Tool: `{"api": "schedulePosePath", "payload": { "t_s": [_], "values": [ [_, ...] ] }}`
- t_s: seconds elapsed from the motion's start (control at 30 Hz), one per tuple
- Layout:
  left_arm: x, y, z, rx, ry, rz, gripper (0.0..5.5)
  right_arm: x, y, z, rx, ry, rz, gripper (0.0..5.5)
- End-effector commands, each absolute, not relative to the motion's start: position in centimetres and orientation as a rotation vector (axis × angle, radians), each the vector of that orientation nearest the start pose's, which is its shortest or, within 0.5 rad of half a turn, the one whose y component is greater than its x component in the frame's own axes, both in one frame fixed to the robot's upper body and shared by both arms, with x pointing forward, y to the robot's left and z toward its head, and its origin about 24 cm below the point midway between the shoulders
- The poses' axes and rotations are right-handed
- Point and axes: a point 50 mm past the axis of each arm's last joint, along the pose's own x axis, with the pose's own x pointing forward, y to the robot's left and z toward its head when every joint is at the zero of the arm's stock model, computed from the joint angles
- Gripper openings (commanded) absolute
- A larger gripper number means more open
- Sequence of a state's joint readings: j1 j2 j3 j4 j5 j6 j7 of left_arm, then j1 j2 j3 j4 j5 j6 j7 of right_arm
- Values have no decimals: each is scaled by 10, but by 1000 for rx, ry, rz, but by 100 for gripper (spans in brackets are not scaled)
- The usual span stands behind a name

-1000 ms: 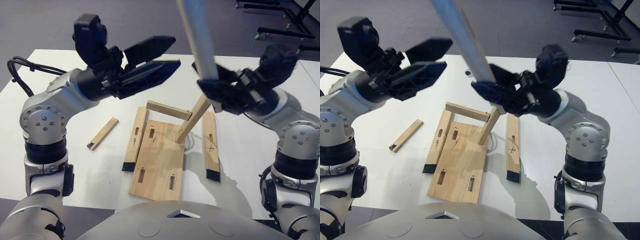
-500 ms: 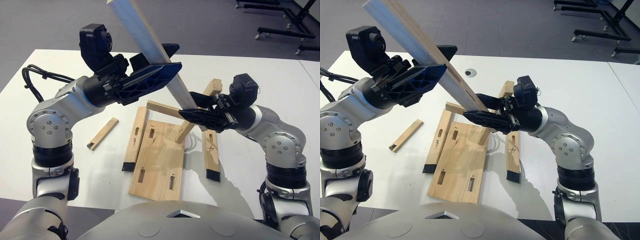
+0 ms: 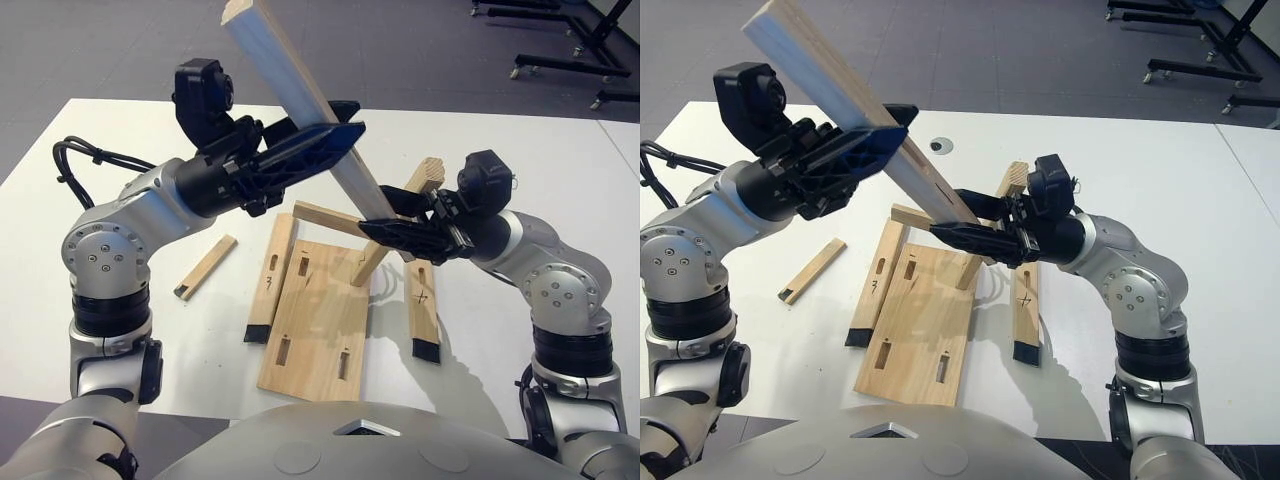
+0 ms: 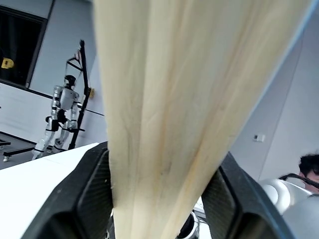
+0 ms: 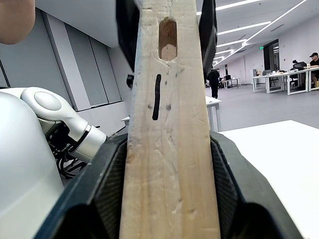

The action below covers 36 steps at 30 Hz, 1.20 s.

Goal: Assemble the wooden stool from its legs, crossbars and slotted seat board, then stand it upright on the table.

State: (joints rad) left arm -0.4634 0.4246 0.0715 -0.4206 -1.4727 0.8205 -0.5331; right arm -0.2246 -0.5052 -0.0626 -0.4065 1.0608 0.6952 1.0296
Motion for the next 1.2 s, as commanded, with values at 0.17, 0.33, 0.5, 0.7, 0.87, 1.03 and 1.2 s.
{"api": "schedulePosePath", "payload": {
  "t_s": [0.17,0.33,0.5,0.7,0.87,1.03,1.2],
  "values": [
    [232,114,233,-701,-142,-1478,221,225,-147,167,376,-46,1501,202],
    [233,114,229,-707,-132,-1457,221,226,-141,166,250,-51,1477,202],
    [232,115,224,-698,-122,-1450,221,226,-140,160,208,-37,1473,204],
    [231,114,220,-673,-107,-1451,221,223,-133,158,176,-40,1508,204],
    [230,115,218,-657,-100,-1454,221,221,-131,159,150,-30,1512,204],
    [233,122,224,-705,-142,-1452,213,217,-146,163,120,31,1527,293],
    [229,122,221,-697,-132,-1457,204,212,-158,174,115,47,1544,385]
  ]
}}
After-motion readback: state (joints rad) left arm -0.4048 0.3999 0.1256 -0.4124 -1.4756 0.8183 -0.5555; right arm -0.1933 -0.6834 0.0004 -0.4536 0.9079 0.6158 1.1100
